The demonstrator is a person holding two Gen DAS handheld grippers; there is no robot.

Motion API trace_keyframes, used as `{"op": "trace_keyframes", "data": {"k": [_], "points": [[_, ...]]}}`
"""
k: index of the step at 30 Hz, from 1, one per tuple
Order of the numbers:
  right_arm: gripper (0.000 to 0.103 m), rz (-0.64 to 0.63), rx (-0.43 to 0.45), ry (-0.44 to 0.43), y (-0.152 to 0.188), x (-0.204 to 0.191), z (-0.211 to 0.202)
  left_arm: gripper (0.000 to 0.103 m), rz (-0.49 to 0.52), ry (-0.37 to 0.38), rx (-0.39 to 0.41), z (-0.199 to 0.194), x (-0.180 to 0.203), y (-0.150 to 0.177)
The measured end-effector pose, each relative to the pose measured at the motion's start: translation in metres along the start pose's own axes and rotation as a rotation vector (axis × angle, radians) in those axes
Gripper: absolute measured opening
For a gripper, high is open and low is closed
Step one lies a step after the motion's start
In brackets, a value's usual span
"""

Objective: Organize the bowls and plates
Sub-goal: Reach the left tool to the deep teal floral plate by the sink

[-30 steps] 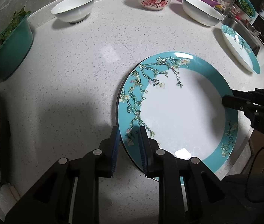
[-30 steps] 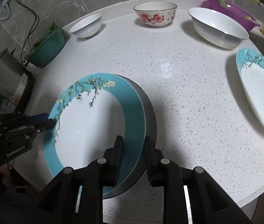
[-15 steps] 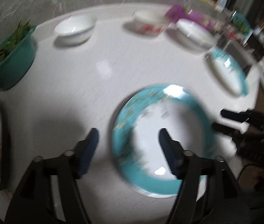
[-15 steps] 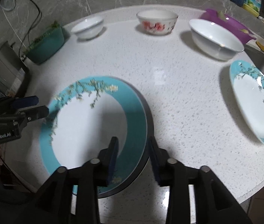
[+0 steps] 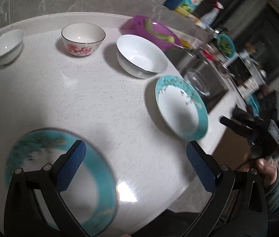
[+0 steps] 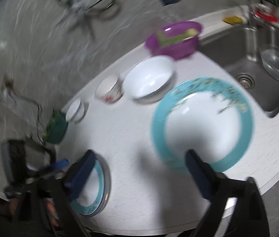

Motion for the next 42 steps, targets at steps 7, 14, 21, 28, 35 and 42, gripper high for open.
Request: {"op": "trace_keyframes", "data": {"k": [7, 14, 21, 28, 35, 42], "points": [[0.103, -0.009, -0.037, -0.167, -0.049, 0.071, -0.029, 0.103, -0.108, -0.01, 0.025, 0.059, 0.065, -0.015], [0.103, -0.126, -0.139, -0.122, -0.074, 0.114, -0.011, 0.101, -0.204, -0.103, -0.103, 0.132, 0.071, -0.025], [0.09, 0.016, -0.289, -0.264, -0.078, 0.159, 0.028, 0.101, -0.239, -0.11, -0.116, 0.166, 0.06, -0.025], [0.084, 0.013, -0.376, -0.378, -0.076, 0.15, 0.059, 0.101, -0.291, 0.002, -0.087, 0.189, 0.063, -0.027], [0.084, 0.033, -0.409, -0.43, -0.074, 0.157, 0.073, 0.098, -0.271, 0.041, -0.07, 0.196, 0.074, -0.034], [0.088, 0.098, -0.472, -0.572, -0.072, 0.161, 0.081, 0.037, -0.265, 0.069, -0.087, 0.199, 0.074, -0.035]]}}
Point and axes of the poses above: each gripper's, at about its wrist camera, not at the fingertips, and z roughly the way its jaws point, x to its right, y to its underside, the point moved 6 cm from there along z, roughly the way its jaws point, and after that the axes turned 1 degree about -x, right-handed, at the moved point
